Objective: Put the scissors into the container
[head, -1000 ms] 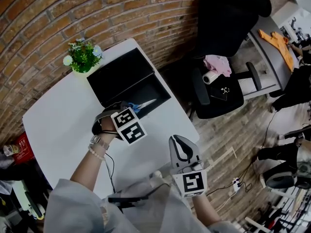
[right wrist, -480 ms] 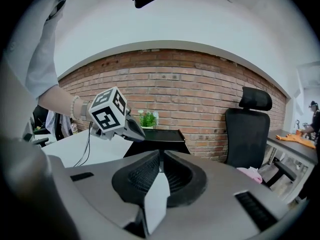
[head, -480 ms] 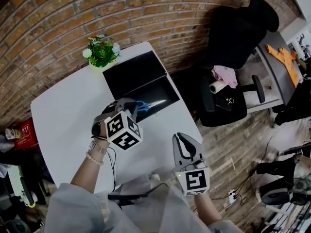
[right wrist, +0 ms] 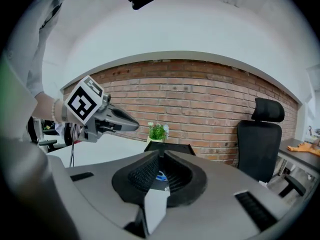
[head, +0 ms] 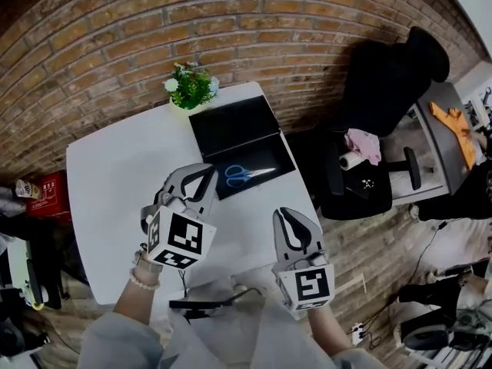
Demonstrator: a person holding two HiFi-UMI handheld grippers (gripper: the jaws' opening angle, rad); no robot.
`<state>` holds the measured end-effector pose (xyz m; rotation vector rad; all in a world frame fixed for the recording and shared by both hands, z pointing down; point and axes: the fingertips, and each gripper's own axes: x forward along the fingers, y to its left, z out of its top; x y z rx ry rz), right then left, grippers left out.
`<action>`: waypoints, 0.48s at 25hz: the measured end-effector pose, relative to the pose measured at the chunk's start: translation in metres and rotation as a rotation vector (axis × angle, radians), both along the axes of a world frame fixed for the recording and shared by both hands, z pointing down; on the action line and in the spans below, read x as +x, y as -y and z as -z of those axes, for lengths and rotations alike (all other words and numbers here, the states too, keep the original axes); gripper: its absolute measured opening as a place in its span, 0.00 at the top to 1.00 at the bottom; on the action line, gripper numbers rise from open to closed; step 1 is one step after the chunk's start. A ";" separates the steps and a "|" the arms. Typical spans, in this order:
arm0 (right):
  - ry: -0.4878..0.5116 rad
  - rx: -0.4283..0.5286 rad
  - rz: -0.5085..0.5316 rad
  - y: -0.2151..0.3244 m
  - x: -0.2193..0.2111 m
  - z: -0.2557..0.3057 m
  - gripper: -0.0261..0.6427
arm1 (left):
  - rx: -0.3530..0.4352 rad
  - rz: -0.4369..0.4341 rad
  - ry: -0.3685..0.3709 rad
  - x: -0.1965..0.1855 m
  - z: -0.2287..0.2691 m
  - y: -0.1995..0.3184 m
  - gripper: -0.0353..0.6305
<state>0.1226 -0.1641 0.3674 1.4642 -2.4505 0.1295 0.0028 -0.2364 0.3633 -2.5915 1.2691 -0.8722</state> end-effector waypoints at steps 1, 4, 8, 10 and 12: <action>0.012 -0.018 -0.003 0.000 -0.001 0.004 0.88 | 0.015 0.017 -0.024 -0.004 0.009 -0.004 0.92; 0.049 -0.019 0.007 -0.001 -0.003 0.014 0.88 | 0.054 0.067 -0.084 -0.018 0.030 -0.018 0.92; 0.047 0.017 0.028 0.001 -0.008 0.029 0.88 | 0.104 0.102 -0.174 -0.035 0.058 -0.039 0.92; 0.040 0.030 0.044 0.000 -0.012 0.035 0.88 | 0.139 0.111 -0.216 -0.041 0.071 -0.049 0.92; 0.033 0.039 0.060 -0.001 -0.017 0.039 0.88 | 0.159 0.122 -0.264 -0.048 0.079 -0.059 0.92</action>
